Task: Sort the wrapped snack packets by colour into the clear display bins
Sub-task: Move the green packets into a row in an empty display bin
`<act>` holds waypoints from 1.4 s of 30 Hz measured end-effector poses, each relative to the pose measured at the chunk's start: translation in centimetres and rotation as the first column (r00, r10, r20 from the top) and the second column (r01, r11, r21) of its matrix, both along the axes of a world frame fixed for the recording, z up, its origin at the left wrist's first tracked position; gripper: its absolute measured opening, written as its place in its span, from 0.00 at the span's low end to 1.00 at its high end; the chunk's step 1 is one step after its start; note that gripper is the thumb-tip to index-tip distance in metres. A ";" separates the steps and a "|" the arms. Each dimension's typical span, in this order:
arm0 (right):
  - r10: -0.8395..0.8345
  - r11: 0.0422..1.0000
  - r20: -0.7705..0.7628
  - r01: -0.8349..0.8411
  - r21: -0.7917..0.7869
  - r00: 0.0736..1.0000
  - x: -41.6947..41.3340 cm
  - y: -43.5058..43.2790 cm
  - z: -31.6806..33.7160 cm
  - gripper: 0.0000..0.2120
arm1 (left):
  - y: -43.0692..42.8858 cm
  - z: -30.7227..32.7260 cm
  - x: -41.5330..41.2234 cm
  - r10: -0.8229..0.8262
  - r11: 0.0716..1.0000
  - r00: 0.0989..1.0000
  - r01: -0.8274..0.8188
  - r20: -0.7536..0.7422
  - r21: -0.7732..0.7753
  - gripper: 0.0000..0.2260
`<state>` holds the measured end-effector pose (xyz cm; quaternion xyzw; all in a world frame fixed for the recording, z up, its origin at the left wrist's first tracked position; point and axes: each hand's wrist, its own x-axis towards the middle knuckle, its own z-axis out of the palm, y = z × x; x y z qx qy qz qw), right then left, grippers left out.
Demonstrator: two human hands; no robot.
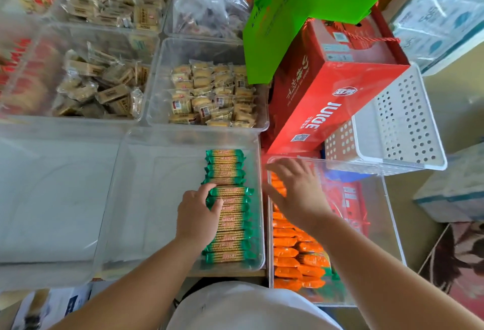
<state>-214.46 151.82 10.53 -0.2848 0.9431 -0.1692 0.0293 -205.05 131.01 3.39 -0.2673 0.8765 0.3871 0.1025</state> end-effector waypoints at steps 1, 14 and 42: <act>-0.112 0.990 -0.003 0.111 -0.087 0.994 0.0 2.3 -0.2 0.19 | 0.2 -0.1 0.1 0.009 1.000 1.000 -0.009 -0.004 0.003 0.18; -0.607 0.794 0.605 0.364 0.487 0.515 3.4 17.0 -9.8 0.35 | 3.0 -1.6 0.7 0.180 0.983 0.983 -0.181 0.040 0.023 0.27; -0.295 0.950 0.703 0.118 0.290 0.647 2.3 17.4 -10.4 0.36 | 4.0 -0.9 0.8 0.226 0.974 0.973 -0.227 0.035 0.019 0.25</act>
